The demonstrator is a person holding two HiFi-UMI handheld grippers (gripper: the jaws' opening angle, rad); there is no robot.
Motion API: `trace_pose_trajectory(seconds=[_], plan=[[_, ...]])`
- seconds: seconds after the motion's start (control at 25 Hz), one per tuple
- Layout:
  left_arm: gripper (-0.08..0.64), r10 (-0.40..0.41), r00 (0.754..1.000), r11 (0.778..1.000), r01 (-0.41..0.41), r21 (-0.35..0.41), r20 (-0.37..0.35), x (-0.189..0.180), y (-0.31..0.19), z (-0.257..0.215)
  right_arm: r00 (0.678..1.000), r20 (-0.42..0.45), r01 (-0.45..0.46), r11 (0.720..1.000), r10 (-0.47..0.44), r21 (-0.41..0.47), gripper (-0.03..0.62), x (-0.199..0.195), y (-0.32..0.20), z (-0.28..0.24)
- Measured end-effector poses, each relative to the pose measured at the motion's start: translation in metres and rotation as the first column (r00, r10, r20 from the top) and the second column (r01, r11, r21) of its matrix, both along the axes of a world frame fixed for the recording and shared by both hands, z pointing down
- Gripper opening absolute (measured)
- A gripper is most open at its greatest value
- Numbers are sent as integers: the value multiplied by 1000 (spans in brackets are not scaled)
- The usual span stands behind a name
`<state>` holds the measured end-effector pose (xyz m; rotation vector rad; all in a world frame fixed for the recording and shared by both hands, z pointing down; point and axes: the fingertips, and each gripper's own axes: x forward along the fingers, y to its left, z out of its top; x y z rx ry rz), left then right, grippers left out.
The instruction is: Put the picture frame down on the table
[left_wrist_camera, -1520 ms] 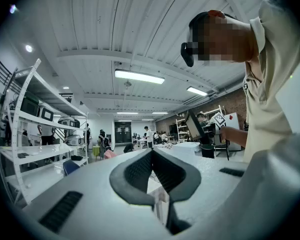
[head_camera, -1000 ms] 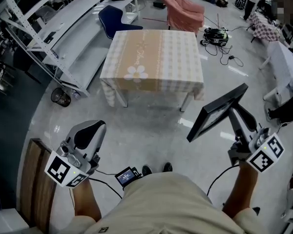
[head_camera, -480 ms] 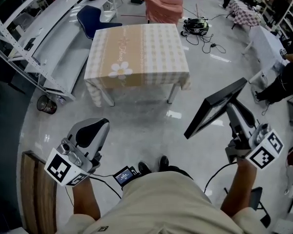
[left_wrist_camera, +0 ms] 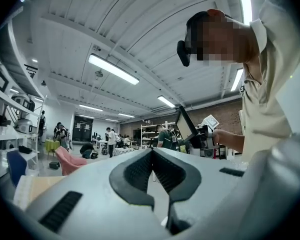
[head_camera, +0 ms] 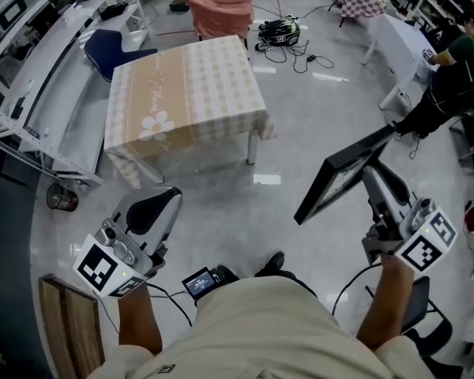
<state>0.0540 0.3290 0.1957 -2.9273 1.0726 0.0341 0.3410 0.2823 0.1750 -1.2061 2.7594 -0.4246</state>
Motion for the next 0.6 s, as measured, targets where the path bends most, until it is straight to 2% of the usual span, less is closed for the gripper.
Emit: trace_pose_trajectory(seconds=[0.12,0.28,0.6], plan=[[8,19,1000,1000,-19,1,8,44,-15,1,1000,2,-10,1000,10,-6,61,41,-7,5],[8,46,998,999,-46,4,30,118,-40,-3,999,15,-33,999,33,-12,61,116,-24,8],[8,146,988,989,-147,9,39,178,-73,9,992,4,-127,992,127,2,61,177,-25,19]])
